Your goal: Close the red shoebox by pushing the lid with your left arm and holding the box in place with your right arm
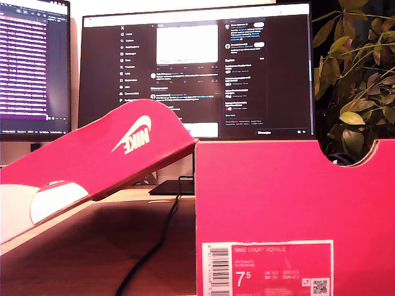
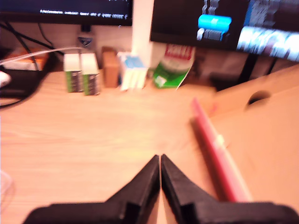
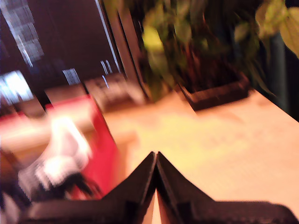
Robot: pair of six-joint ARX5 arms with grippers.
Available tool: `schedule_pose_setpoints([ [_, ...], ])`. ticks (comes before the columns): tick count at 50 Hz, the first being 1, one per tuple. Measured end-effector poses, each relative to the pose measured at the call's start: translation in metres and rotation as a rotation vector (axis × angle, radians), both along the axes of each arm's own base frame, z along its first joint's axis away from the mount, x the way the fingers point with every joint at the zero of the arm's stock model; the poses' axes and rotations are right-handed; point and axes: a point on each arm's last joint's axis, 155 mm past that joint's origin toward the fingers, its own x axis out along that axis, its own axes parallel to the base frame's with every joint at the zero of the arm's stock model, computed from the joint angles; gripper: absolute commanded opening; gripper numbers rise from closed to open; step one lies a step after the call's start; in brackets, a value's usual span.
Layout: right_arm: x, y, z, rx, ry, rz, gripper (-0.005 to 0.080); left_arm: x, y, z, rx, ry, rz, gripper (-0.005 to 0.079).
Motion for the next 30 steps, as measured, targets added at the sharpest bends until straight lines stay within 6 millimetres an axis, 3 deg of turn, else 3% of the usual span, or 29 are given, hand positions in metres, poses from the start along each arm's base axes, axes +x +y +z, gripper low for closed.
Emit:
schedule_pose_setpoints([
  [11,-0.007,0.012,0.039,0.014,-0.071,0.066,-0.0012,-0.005,-0.017,0.013,-0.112,-0.011,-0.090,-0.0019],
  [22,-0.032,0.019,0.113,0.006,-0.158,0.097,-0.0012,-0.020,-0.029,0.066,-0.137,-0.075,-0.167,-0.0019],
  [26,-0.032,0.024,0.119,0.007,-0.123,0.126,-0.0012,-0.021,-0.035,0.071,-0.138,-0.042,-0.202,-0.0019],
  [30,-0.024,0.030,0.107,0.003,-0.039,0.159,-0.0012,-0.017,-0.042,0.059,-0.144,0.032,-0.236,-0.0019],
])
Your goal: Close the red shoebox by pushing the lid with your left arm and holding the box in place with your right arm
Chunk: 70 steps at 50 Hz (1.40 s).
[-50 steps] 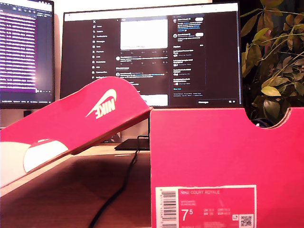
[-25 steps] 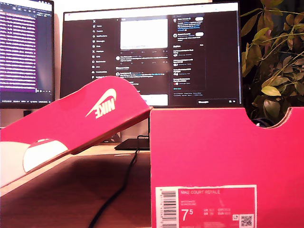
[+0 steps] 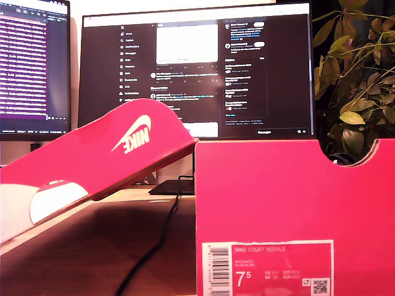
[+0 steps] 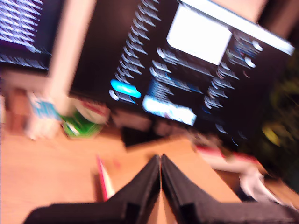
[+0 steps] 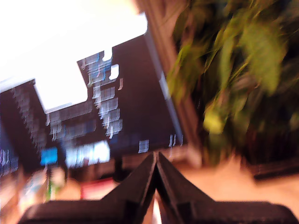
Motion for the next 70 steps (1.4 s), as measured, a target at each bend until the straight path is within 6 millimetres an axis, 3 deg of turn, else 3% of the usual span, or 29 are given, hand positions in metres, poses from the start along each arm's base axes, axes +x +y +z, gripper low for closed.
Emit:
schedule_pose_setpoints([
  [7,0.020,0.008,-0.043,-0.030,0.189,0.055,-0.0012,0.009,-0.008,-0.034,0.000,0.154,-0.043,-0.0019],
  [17,0.034,0.020,-0.078,-0.034,0.337,0.134,-0.0012,0.016,-0.016,-0.062,-0.001,0.310,-0.115,-0.0019],
  [32,0.050,0.013,-0.106,0.019,0.456,0.194,-0.0012,0.032,-0.008,-0.090,-0.047,0.490,-0.158,-0.0019],
  [48,0.075,-0.005,-0.117,0.132,0.517,0.232,-0.0012,0.046,-0.004,-0.123,-0.114,0.665,-0.226,-0.0019],
  [62,0.081,0.005,-0.153,0.233,0.646,0.316,-0.0012,0.048,-0.008,-0.158,-0.128,0.827,-0.297,-0.0019],
  [70,0.080,0.012,-0.164,0.265,0.685,0.353,-0.0012,0.044,-0.009,-0.170,-0.147,0.884,-0.304,-0.0019],
])
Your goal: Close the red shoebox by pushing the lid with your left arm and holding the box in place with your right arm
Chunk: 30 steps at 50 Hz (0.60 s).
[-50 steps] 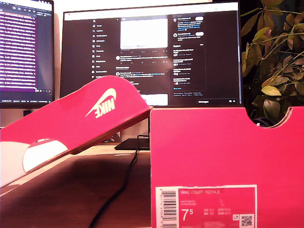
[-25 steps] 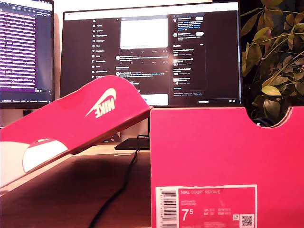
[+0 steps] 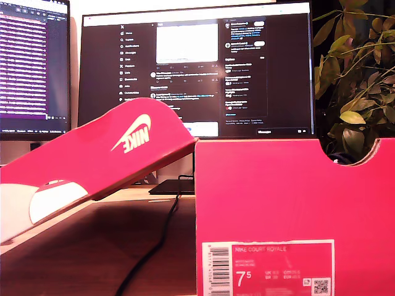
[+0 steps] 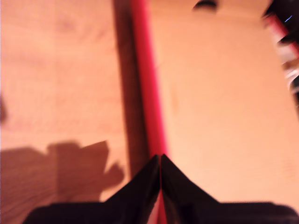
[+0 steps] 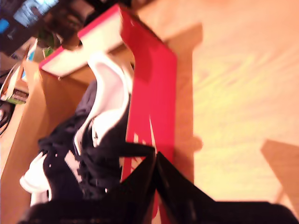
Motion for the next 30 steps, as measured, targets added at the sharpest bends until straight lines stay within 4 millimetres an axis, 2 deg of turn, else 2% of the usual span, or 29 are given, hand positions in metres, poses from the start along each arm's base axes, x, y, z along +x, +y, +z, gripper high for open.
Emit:
schedule_pose_setpoints([
  [6,-0.001,0.008,-0.011,0.016,0.038,0.026,-0.0012,-0.004,-0.002,-0.009,-0.010,0.037,-0.008,-0.0019],
  [14,-0.003,0.028,-0.025,0.025,0.082,0.095,-0.0013,-0.009,-0.007,-0.016,-0.052,0.080,-0.025,-0.0019],
  [22,-0.005,0.047,-0.033,0.016,0.090,0.169,-0.0012,-0.010,-0.010,-0.016,-0.063,0.086,-0.037,-0.0019],
  [30,-0.007,0.056,-0.042,0.011,0.112,0.200,-0.0012,-0.010,-0.021,-0.016,-0.086,0.094,-0.075,-0.0019],
])
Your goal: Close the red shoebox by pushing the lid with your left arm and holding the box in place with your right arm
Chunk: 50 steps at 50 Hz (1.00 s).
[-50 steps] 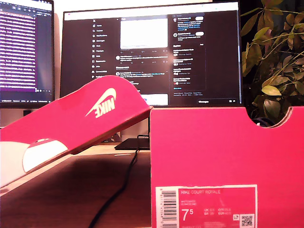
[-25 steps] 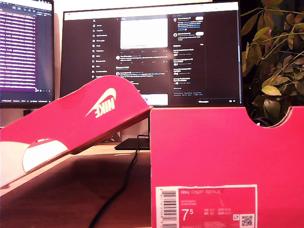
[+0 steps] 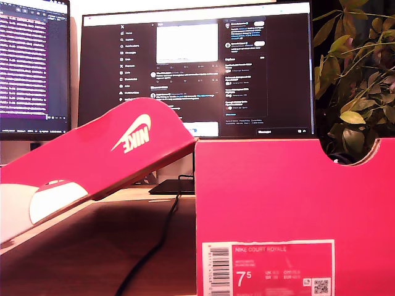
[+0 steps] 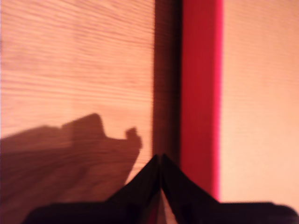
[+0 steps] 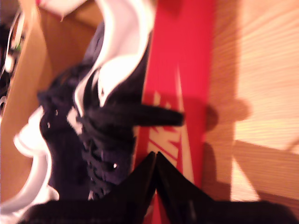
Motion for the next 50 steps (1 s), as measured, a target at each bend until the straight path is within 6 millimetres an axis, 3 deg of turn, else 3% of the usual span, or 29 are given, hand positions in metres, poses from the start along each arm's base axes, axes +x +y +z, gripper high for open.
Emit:
schedule_pose_setpoints([
  [10,0.003,0.006,0.001,-0.017,-0.024,0.018,-0.0012,-0.005,-0.016,0.002,-0.026,0.001,-0.058,-0.0019],
  [24,0.004,0.011,0.000,-0.036,-0.037,0.033,-0.0012,0.001,-0.018,0.015,-0.073,0.005,-0.068,-0.0019],
  [35,0.004,0.012,0.000,-0.039,-0.040,0.036,-0.0012,0.030,-0.012,0.051,-0.060,-0.063,-0.068,-0.0019],
  [50,0.005,0.012,0.000,-0.043,-0.043,0.034,-0.0012,0.023,-0.012,0.105,-0.027,-0.179,-0.100,-0.0019],
])
